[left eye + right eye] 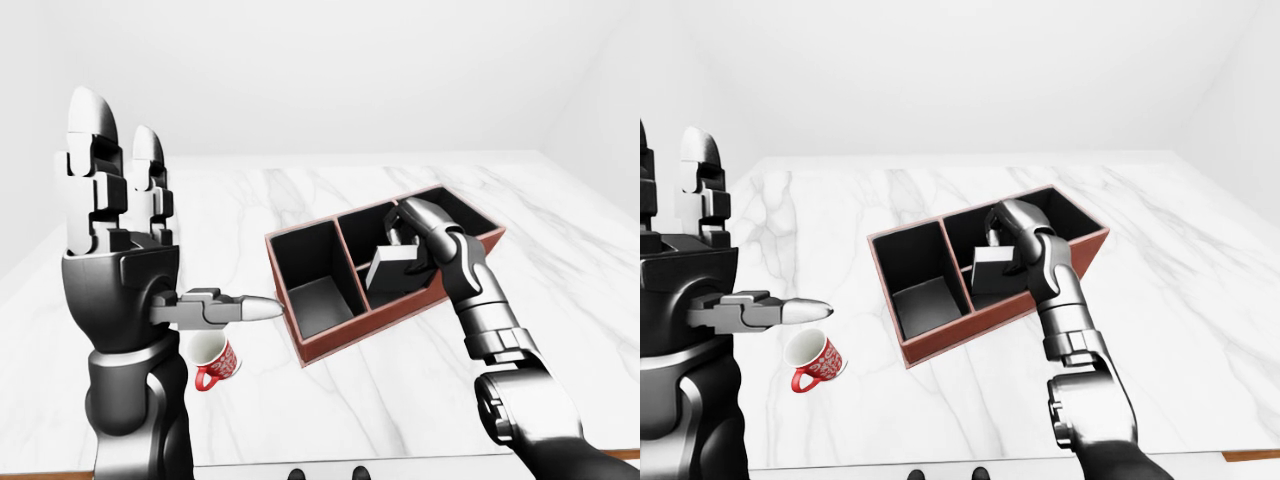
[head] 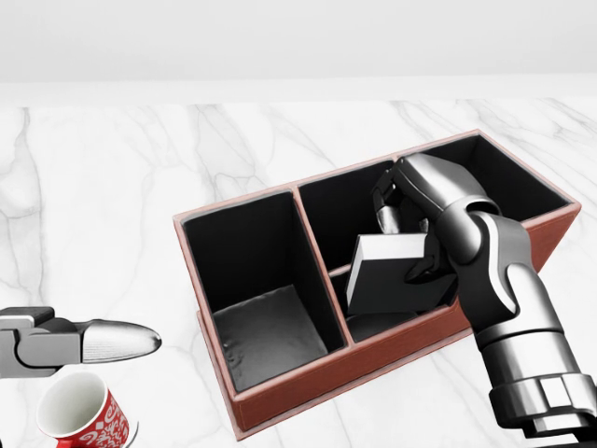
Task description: Pick up the book and place it in the back compartment of the caddy.
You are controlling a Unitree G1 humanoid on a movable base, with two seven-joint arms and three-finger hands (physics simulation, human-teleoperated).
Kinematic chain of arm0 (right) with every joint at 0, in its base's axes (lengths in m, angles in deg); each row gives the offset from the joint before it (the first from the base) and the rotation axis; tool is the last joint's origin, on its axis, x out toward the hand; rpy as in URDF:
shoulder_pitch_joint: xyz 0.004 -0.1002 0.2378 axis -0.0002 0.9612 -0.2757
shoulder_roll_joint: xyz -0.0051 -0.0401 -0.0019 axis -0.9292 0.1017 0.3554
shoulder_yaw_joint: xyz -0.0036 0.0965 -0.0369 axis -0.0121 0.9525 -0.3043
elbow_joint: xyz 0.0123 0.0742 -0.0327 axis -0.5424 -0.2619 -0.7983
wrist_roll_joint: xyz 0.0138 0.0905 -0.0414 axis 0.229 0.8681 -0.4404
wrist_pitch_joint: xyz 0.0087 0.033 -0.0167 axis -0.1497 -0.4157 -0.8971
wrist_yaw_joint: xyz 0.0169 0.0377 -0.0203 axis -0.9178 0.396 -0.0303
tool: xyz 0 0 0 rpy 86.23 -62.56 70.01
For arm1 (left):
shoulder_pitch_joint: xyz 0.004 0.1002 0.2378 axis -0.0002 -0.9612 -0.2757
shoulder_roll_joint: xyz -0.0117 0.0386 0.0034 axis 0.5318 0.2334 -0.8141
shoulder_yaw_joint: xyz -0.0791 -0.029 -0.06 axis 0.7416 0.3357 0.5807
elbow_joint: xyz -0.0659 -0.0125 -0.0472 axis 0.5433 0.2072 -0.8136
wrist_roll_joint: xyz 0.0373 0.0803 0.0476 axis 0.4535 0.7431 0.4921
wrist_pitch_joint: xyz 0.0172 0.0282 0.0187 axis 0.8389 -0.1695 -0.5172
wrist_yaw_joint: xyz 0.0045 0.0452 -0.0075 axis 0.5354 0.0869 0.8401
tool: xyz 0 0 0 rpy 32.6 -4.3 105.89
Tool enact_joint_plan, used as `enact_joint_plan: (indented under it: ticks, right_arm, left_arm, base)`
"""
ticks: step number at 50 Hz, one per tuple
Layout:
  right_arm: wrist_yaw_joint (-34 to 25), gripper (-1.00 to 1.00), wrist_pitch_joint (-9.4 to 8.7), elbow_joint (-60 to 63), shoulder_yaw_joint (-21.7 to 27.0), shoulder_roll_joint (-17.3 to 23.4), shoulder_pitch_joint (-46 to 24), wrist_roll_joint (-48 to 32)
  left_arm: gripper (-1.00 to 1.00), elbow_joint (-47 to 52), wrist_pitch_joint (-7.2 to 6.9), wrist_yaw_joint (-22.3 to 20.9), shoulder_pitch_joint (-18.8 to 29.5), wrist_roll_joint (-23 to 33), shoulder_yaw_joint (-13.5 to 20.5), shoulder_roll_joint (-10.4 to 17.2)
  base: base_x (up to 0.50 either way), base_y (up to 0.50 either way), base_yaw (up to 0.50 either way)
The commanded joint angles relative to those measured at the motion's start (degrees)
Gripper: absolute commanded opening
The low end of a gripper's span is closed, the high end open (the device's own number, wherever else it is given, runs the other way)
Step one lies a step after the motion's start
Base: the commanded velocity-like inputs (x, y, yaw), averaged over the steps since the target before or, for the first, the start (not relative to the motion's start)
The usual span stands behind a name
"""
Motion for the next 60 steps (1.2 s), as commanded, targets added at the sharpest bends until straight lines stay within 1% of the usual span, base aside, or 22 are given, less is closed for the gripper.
enact_joint_plan:
  ticks: [1,9,15,23,27,31,34,36,42,48,51,56,60]
  right_arm:
    - [1.25,-1.00,0.83,-0.31,0.62,0.18,-0.71,-0.26]
    - [2.42,-1.00,1.69,-1.10,0.67,0.20,-0.65,-0.08]
    - [2.86,-1.00,1.95,-1.41,0.70,0.32,-0.80,0.03]
    - [5.04,-1.00,3.31,-3.64,0.61,0.41,-1.22,0.24]
    - [5.12,-1.00,3.22,-3.26,0.66,0.43,-1.13,0.31]
    - [6.33,-1.00,3.99,-4.60,0.60,0.52,-1.19,0.45]
    - [6.66,-1.00,4.09,-4.49,0.62,0.50,-0.88,0.53]
    - [7.61,-1.00,4.66,-5.43,0.59,0.52,-0.81,0.57]
    - [9.13,-1.00,5.52,-7.45,0.47,0.72,-1.24,0.57]
    - [10.15,-1.00,5.98,-8.69,0.43,0.88,-1.60,0.63]
    - [10.12,-1.00,5.82,-8.29,0.48,1.00,-1.45,0.62]
    - [11.43,-1.00,6.55,-10.19,0.38,1.16,-2.31,0.60]
    - [11.60,-1.00,6.66,-10.26,0.32,1.16,-2.40,0.60]
  left_arm:
    - [1.00,-0.02,0.00,0.01,0.18,-0.03,0.12,0.04]
    - [1.00,0.10,0.00,0.04,0.13,-0.03,0.14,0.04]
    - [1.00,0.45,0.00,-0.01,-0.12,0.02,0.04,0.02]
    - [1.00,0.27,0.00,-0.02,-0.03,0.04,0.06,0.00]
    - [1.00,0.08,0.00,-0.04,-0.11,0.11,-0.03,-0.02]
    - [1.00,0.17,0.00,-0.05,-0.21,0.12,-0.05,-0.05]
    - [1.00,0.17,0.00,-0.04,-0.30,0.16,-0.09,-0.09]
    - [1.00,0.25,0.00,-0.03,-0.36,0.19,-0.14,-0.11]
    - [1.00,-0.21,0.00,-0.08,-0.43,0.26,-0.19,-0.16]
    - [1.00,-0.22,0.00,-0.12,-0.34,0.28,-0.18,-0.13]
    - [1.00,-0.38,0.00,-0.15,-0.39,0.27,-0.17,-0.15]
    - [1.00,-0.24,0.00,-0.09,-0.16,0.23,-0.12,-0.09]
    - [1.00,-0.03,0.00,-0.04,0.05,0.13,0.00,-0.05]
  base:
    - [0.00,0.00,0.00]
    - [0.00,0.00,0.00]
    - [0.00,0.00,0.00]
    - [0.00,0.00,0.00]
    - [0.00,0.00,0.00]
    - [0.00,0.00,0.00]
    - [0.00,0.00,0.00]
    - [0.00,0.00,0.00]
    - [0.00,0.00,0.00]
    - [0.00,0.00,0.00]
    - [0.00,0.00,0.00]
    - [0.00,0.00,0.00]
    - [0.00,0.00,0.00]
